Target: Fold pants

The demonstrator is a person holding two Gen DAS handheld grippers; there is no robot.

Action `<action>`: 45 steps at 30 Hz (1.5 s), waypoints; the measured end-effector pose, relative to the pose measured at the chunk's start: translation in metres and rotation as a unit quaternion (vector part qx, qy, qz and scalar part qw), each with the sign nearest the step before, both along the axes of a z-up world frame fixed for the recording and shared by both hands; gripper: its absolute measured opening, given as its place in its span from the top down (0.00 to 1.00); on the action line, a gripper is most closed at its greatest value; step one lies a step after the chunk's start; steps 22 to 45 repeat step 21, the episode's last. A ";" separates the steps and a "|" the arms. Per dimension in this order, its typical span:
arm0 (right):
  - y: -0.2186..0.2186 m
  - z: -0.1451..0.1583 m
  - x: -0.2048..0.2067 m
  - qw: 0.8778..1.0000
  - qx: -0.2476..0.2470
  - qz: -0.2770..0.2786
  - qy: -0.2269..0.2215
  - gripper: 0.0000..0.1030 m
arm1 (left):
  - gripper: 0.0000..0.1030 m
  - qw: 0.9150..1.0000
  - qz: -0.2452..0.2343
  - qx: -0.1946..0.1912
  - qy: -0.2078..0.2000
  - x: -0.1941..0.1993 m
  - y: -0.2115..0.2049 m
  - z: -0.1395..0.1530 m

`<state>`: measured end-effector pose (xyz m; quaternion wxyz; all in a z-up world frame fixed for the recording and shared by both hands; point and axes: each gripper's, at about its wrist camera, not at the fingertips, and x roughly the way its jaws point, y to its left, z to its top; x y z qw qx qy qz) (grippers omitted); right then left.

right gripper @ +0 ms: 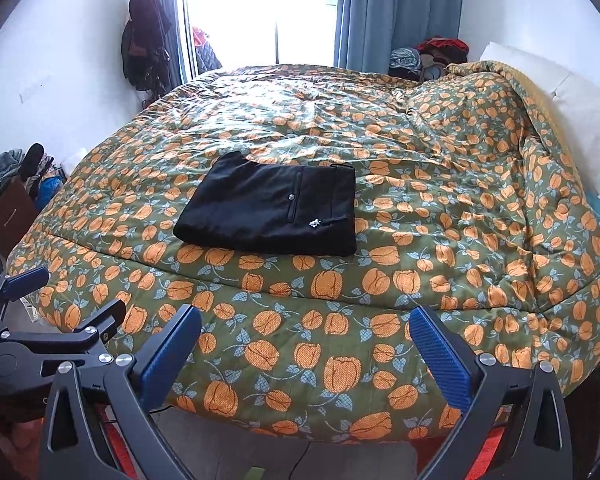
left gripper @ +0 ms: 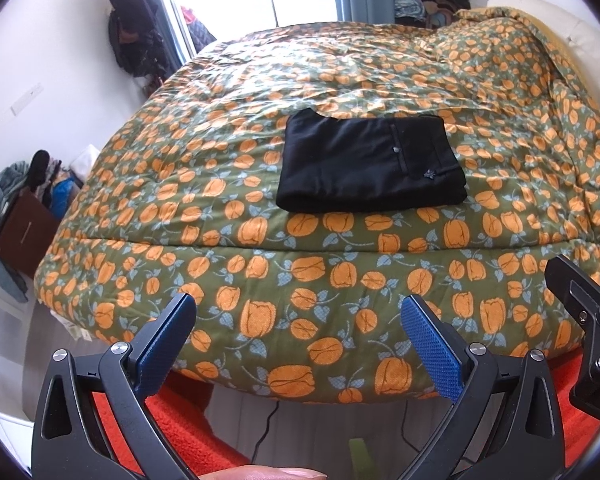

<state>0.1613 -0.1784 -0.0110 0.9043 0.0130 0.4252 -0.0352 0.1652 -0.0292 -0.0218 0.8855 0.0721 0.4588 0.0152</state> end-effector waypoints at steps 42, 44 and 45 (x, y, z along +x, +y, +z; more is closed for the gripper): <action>-0.004 -0.006 0.006 1.000 0.005 0.000 0.006 0.00 | 0.01 1.000 -0.002 -0.010 0.002 0.003 -0.002 -0.002; -0.004 -0.006 0.006 1.000 0.005 0.000 0.006 0.00 | 0.01 1.000 -0.002 -0.010 0.002 0.003 -0.002 -0.002; -0.004 -0.006 0.006 1.000 0.005 0.000 0.006 0.00 | 0.01 1.000 -0.002 -0.010 0.002 0.003 -0.002 -0.002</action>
